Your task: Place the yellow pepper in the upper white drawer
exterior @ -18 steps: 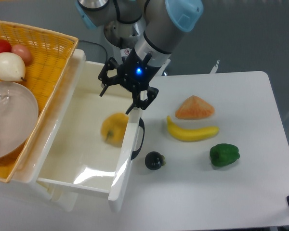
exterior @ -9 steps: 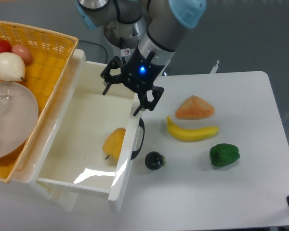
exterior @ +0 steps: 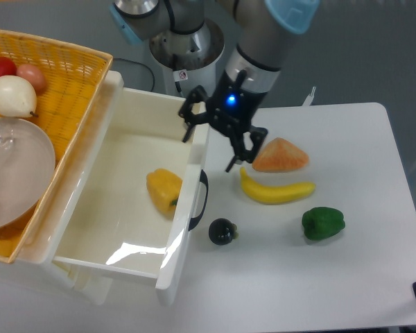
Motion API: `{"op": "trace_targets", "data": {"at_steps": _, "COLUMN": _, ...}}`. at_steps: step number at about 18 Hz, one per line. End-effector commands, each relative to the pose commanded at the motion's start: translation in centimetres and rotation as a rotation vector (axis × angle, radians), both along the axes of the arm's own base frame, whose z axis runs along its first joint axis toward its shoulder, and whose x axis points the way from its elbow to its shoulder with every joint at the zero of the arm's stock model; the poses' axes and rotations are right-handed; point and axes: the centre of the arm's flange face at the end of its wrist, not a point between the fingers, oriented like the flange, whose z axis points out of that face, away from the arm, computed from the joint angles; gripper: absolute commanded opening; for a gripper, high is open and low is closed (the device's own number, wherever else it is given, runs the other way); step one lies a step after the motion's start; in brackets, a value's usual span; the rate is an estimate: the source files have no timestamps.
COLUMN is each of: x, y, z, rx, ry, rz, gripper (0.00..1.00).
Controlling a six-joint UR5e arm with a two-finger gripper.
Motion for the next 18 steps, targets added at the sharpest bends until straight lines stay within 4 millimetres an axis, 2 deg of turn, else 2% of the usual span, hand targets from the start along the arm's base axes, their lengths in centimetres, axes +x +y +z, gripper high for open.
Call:
{"op": "trace_targets", "data": {"at_steps": 3, "x": -2.8, "y": -2.0, "z": -0.9, "rx": 0.011, "ry": 0.053, "rz": -0.043, "gripper": 1.00}}
{"op": "trace_targets", "data": {"at_steps": 7, "x": -5.4, "y": -4.3, "z": -2.5, "rx": -0.027, "ry": 0.172, "rz": -0.228, "gripper": 1.00}}
{"op": "trace_targets", "data": {"at_steps": 10, "x": -6.1, "y": -5.2, "z": -3.2, "rx": -0.080, "ry": 0.205, "rz": -0.273, "gripper": 1.00}}
{"op": "trace_targets", "data": {"at_steps": 18, "x": -6.9, "y": -5.6, "z": -4.1, "rx": -0.101, "ry": 0.198, "rz": -0.268, "gripper": 1.00}}
